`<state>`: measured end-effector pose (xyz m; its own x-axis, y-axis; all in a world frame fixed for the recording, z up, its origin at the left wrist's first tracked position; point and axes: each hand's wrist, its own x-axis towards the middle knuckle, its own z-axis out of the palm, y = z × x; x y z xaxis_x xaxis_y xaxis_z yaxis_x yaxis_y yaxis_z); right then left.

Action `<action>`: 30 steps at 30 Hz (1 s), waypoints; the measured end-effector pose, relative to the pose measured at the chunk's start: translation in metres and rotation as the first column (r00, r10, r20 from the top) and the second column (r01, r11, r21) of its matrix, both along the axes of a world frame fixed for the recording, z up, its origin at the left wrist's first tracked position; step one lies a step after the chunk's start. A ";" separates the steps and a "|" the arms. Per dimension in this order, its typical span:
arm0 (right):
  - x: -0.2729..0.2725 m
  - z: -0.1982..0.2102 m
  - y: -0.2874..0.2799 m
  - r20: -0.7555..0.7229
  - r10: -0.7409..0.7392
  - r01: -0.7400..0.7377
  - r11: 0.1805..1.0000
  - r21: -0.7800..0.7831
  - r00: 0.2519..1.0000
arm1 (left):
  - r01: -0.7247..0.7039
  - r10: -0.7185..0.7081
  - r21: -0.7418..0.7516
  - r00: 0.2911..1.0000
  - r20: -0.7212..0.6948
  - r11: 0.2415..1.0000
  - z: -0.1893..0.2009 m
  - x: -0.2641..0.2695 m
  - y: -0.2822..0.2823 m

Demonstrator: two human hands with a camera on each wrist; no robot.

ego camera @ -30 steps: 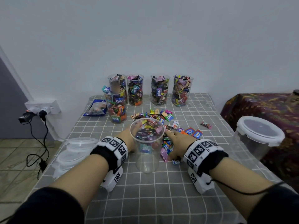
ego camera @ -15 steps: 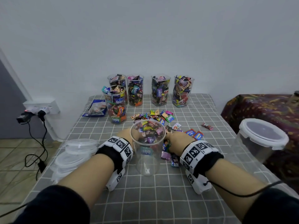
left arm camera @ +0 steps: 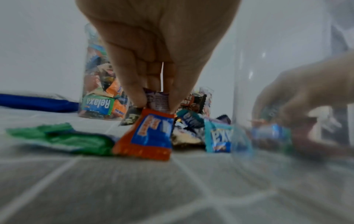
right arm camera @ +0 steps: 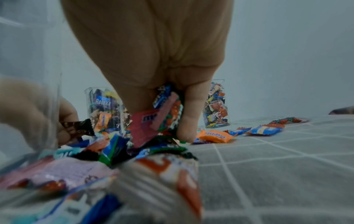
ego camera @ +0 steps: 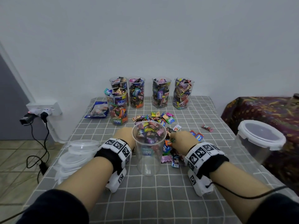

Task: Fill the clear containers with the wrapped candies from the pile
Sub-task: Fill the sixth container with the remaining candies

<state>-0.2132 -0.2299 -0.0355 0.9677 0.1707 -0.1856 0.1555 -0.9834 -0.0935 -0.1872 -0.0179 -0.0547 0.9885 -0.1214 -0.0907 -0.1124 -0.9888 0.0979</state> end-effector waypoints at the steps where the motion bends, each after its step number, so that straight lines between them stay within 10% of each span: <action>1: -0.001 0.002 -0.001 0.021 -0.018 0.017 0.999 0.036 1.000 | -0.032 0.033 -0.020 0.999 0.011 0.999 0.004 -0.003 0.000; 15: -0.021 0.056 -0.005 0.293 -0.161 -0.039 0.818 0.574 0.942 | -0.043 0.223 -0.495 0.924 0.310 0.868 0.065 -0.032 0.004; 30: -0.057 0.063 0.051 0.541 0.131 -0.414 0.795 0.443 0.830 | 0.056 0.255 -0.670 0.899 0.357 0.740 0.085 -0.043 0.004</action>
<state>-0.2704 -0.1788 0.0270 0.8020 0.3726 0.4668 0.5714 -0.7061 -0.4182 -0.2304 -0.0141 0.0302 0.9211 0.1054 0.3747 -0.1991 -0.6996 0.6862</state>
